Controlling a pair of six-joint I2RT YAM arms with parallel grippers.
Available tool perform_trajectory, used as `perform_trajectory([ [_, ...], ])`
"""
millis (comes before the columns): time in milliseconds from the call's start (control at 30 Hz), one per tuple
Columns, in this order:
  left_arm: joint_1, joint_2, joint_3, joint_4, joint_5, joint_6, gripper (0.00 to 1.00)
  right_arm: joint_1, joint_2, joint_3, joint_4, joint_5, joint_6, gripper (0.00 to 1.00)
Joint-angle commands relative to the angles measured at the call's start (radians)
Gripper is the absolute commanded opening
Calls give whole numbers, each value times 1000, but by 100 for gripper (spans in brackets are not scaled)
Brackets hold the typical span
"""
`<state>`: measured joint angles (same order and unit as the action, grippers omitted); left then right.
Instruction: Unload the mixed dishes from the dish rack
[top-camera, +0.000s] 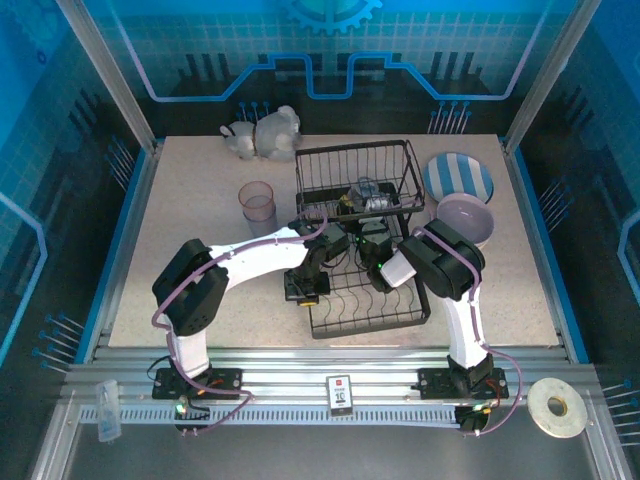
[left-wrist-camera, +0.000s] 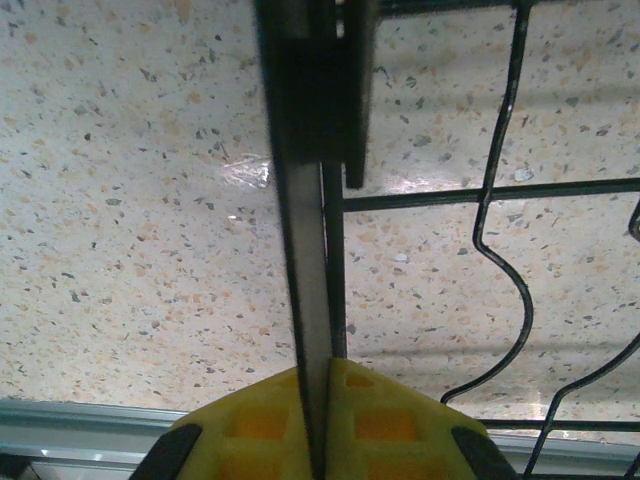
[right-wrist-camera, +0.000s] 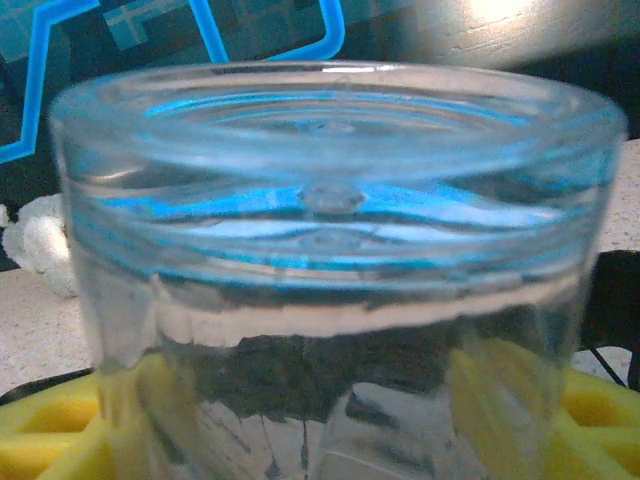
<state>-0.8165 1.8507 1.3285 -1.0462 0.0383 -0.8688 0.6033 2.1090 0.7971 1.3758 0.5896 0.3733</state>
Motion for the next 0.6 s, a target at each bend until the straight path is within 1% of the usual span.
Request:
perform_trajectory([
  [0, -5, 56, 11, 106, 51, 84, 0, 74, -59, -16, 48, -110, 206, 35],
  [133, -4, 56, 11, 116, 55, 82, 0, 77, -53, -26, 48, -117, 243, 35],
  [267, -5, 53, -1, 130, 62, 76, 0, 81, -50, -22, 47, -151, 209, 36],
  [400, -4, 42, -13, 134, 61, 72, 0, 76, -39, -14, 48, -217, 68, 39],
  [567, -3, 21, -28, 126, 48, 76, 0, 27, -39, -29, 48, -355, -27, 39],
])
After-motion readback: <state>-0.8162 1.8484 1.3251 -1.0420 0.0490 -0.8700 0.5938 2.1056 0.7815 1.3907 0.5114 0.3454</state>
